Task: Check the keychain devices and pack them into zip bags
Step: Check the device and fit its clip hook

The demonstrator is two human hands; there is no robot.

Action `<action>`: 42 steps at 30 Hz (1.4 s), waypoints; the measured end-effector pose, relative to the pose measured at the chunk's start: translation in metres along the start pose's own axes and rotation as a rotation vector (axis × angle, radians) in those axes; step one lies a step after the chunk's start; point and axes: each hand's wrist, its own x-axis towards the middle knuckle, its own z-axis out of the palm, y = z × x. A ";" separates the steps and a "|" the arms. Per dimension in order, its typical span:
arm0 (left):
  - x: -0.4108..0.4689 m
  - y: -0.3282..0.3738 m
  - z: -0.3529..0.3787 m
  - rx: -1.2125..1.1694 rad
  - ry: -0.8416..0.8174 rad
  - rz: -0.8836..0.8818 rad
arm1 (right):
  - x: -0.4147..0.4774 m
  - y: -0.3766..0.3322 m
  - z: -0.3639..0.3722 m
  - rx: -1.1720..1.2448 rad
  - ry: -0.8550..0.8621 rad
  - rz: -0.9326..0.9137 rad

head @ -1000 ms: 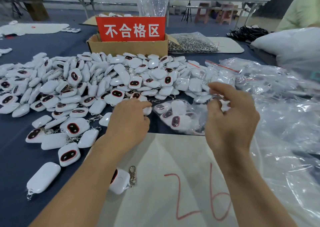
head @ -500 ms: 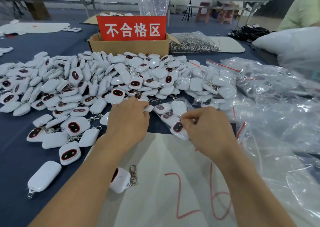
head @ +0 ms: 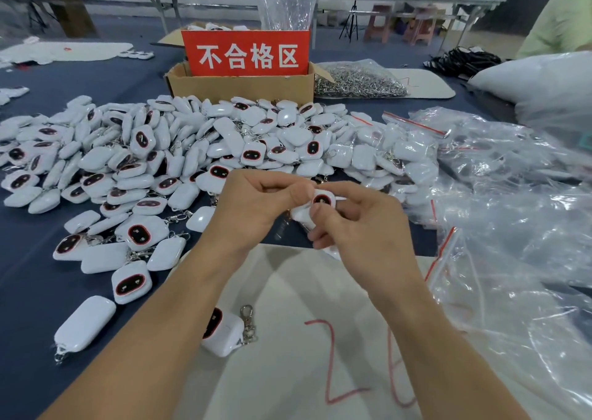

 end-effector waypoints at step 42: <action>-0.005 -0.002 0.014 0.078 -0.106 -0.089 | 0.008 0.000 -0.015 0.177 -0.044 0.002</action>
